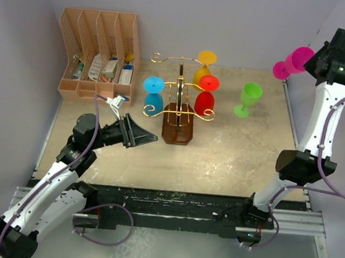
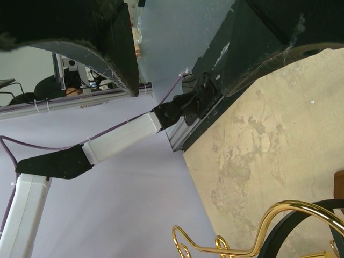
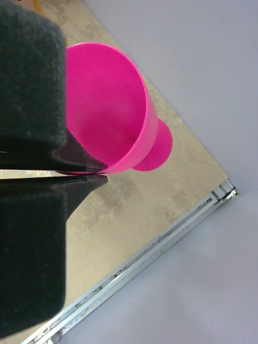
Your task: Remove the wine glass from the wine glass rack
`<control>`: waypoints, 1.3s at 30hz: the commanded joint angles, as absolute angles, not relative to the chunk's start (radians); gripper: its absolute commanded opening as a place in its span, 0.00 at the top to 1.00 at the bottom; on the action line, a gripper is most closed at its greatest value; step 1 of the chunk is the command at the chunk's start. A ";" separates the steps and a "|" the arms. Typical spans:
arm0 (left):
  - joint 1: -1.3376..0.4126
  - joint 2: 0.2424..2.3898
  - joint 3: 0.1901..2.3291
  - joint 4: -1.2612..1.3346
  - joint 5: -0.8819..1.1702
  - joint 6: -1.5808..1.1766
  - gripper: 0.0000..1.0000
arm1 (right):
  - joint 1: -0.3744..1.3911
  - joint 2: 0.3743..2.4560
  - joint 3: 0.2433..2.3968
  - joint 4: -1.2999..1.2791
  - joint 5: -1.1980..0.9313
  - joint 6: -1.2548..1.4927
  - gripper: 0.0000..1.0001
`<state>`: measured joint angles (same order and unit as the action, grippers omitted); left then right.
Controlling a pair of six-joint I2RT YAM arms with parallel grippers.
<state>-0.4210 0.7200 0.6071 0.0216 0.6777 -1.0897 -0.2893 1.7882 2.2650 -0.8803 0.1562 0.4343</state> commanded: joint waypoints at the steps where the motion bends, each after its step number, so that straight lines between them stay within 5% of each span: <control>1: -0.417 0.716 0.626 0.079 0.697 -1.095 0.34 | -0.296 1.807 2.265 -0.892 0.131 0.434 1.00; 15: -0.417 0.676 0.679 -0.013 0.687 -1.058 0.34 | -0.295 1.809 1.938 -0.779 0.120 0.401 1.00; 39: -0.418 0.634 0.707 -0.110 0.673 -1.011 0.34 | -0.276 1.952 1.893 -0.740 0.244 0.362 1.00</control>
<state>-0.4210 0.6502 0.6514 -0.1036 0.6765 -1.0466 -0.2859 1.9507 1.8778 -0.7639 0.2188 0.3729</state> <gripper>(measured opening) 0.663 0.008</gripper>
